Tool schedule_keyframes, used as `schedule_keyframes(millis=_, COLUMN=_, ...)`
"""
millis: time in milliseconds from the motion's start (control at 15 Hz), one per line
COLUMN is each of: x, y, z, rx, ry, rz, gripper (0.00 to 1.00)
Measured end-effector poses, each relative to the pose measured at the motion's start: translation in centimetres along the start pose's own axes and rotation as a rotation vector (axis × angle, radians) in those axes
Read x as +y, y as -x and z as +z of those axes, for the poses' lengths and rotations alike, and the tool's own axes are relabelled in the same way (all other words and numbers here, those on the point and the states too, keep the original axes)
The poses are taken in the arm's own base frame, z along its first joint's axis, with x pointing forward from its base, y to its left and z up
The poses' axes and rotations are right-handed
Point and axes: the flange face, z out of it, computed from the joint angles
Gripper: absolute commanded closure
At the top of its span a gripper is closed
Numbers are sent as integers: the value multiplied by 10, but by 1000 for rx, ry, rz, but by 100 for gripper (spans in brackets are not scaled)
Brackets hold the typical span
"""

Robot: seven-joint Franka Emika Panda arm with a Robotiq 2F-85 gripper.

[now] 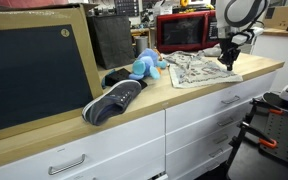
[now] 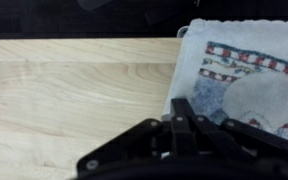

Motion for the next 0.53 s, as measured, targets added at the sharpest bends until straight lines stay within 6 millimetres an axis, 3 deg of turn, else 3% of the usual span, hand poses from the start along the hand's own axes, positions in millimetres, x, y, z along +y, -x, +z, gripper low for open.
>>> schedule_keyframes(millis=533, x=9, y=2, z=7, rx=-50, ry=-15, rz=-9, gripper=100)
